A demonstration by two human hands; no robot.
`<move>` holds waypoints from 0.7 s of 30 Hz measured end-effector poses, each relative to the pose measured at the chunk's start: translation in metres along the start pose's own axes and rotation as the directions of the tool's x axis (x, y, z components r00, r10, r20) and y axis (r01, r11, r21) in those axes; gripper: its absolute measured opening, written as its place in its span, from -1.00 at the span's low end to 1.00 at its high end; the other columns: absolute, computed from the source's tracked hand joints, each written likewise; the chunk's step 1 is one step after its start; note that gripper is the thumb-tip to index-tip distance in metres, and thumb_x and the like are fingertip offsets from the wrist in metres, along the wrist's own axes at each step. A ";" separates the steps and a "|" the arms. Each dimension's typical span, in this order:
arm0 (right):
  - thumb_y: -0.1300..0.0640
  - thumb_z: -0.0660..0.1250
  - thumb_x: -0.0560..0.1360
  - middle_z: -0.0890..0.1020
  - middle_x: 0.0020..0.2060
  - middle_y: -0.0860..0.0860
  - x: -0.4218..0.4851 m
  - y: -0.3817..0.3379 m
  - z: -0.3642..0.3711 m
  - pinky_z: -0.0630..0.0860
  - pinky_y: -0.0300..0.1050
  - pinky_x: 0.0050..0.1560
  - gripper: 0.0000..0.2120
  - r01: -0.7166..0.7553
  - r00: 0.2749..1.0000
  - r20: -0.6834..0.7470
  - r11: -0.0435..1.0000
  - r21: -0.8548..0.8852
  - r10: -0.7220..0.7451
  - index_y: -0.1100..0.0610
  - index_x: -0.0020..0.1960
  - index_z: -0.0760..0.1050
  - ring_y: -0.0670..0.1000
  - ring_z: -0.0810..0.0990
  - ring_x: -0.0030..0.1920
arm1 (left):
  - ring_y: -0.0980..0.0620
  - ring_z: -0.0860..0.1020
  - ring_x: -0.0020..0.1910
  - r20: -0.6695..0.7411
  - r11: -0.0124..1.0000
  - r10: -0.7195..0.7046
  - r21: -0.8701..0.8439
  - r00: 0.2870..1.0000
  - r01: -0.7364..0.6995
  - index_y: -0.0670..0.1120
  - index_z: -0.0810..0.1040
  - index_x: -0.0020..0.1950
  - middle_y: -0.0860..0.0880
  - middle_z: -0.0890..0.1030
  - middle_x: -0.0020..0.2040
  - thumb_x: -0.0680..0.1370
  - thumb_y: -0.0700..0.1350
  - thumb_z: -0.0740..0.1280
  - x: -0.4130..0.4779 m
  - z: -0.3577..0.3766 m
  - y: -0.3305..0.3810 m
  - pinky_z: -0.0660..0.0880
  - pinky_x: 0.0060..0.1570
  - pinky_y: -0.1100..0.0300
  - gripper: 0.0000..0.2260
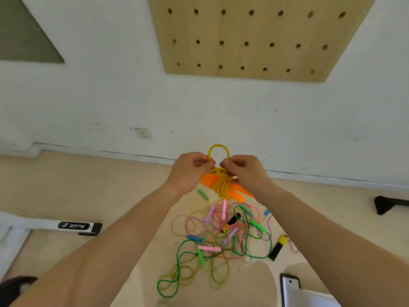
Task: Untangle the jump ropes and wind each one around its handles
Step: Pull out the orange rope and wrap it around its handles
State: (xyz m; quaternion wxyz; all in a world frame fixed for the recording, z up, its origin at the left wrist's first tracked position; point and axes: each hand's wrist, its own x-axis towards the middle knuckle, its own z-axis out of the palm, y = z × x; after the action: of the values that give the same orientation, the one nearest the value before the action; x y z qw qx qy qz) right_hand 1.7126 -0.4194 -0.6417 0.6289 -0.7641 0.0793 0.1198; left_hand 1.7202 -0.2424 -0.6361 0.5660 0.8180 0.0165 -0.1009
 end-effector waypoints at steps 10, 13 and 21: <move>0.08 0.38 0.57 0.69 -0.13 0.24 -0.043 -0.207 -0.043 0.62 0.09 -0.07 -0.81 0.049 0.999 0.018 0.992 -0.115 -0.047 0.18 -0.08 0.69 0.05 0.59 -0.22 | 0.00 0.68 -0.06 0.021 1.000 0.018 0.006 1.000 -0.018 -0.08 0.71 -0.05 -0.03 0.73 -0.12 0.53 -0.13 0.46 -0.026 -0.083 0.198 0.54 0.08 0.08 -0.95; 0.09 0.37 0.57 0.70 -0.15 0.18 -0.038 -0.248 -0.050 0.62 0.18 -0.01 -0.82 0.063 0.998 0.024 0.993 -0.102 -0.061 0.13 -0.10 0.70 0.10 0.64 -0.17 | 0.04 0.68 -0.07 0.010 1.000 0.025 -0.006 1.000 -0.024 -0.04 0.71 -0.06 -0.01 0.73 -0.13 0.54 -0.13 0.45 -0.019 -0.101 0.237 0.55 0.08 0.12 -0.96; 0.16 0.35 0.57 0.67 -0.19 0.17 0.026 -0.305 -0.038 0.60 0.14 -0.03 -0.82 0.073 0.997 0.013 0.993 -0.095 -0.072 0.05 -0.15 0.68 0.13 0.60 -0.16 | -0.06 0.64 0.04 -0.147 1.000 -0.012 0.005 0.989 0.012 -0.12 0.71 0.01 -0.05 0.71 -0.06 0.53 -0.08 0.45 0.050 -0.130 0.274 0.53 0.12 0.05 -0.86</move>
State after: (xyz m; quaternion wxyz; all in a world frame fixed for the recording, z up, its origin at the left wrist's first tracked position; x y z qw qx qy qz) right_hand 1.8237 -0.3958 -0.3550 0.5959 -0.7951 0.0424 0.1042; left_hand 1.8272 -0.2238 -0.3486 0.5601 0.8249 0.0628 -0.0438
